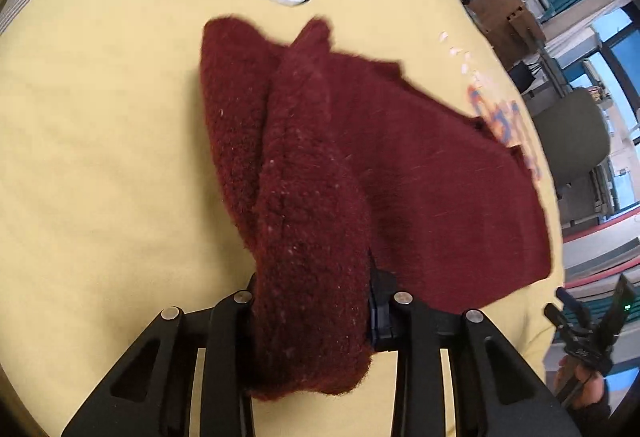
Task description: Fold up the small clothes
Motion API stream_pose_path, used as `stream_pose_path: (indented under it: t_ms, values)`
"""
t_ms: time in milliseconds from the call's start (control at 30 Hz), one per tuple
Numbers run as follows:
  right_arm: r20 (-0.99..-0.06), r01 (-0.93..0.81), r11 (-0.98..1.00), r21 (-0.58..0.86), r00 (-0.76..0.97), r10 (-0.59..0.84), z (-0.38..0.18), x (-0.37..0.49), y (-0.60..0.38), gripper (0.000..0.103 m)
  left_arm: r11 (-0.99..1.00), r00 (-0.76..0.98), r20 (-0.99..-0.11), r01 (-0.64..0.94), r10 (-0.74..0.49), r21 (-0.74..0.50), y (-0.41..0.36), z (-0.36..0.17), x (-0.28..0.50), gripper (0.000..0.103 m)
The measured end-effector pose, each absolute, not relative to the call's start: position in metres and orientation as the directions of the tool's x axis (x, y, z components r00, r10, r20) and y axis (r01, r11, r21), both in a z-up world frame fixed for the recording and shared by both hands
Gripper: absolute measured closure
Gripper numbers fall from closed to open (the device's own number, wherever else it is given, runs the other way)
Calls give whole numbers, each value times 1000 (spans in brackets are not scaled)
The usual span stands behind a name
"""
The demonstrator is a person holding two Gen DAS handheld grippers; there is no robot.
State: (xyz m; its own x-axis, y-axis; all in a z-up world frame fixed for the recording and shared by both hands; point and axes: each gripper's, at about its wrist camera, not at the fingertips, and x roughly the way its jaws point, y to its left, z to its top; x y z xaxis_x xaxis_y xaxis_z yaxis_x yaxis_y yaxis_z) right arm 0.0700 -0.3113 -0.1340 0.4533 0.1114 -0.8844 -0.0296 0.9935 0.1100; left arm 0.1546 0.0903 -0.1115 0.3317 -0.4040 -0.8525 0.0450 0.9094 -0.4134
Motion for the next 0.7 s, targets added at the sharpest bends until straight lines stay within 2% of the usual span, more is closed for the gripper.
stream_pose_path:
  t_ms: [333, 500, 700]
  values:
    - [-839, 55, 985, 161, 533, 107, -110, 64, -363, 0, 910, 364, -834, 190, -415, -370, 1, -30, 162, 77]
    - [-816, 118, 971, 208, 568, 106, -103, 54, -402, 0, 893, 339, -833, 274, -438, -357, -78, -16, 178, 78]
    - [-806, 177, 955, 239, 584, 94, -103, 41, -442, 0, 867, 268, -850, 356, -452, -349, -176, -28, 192, 78]
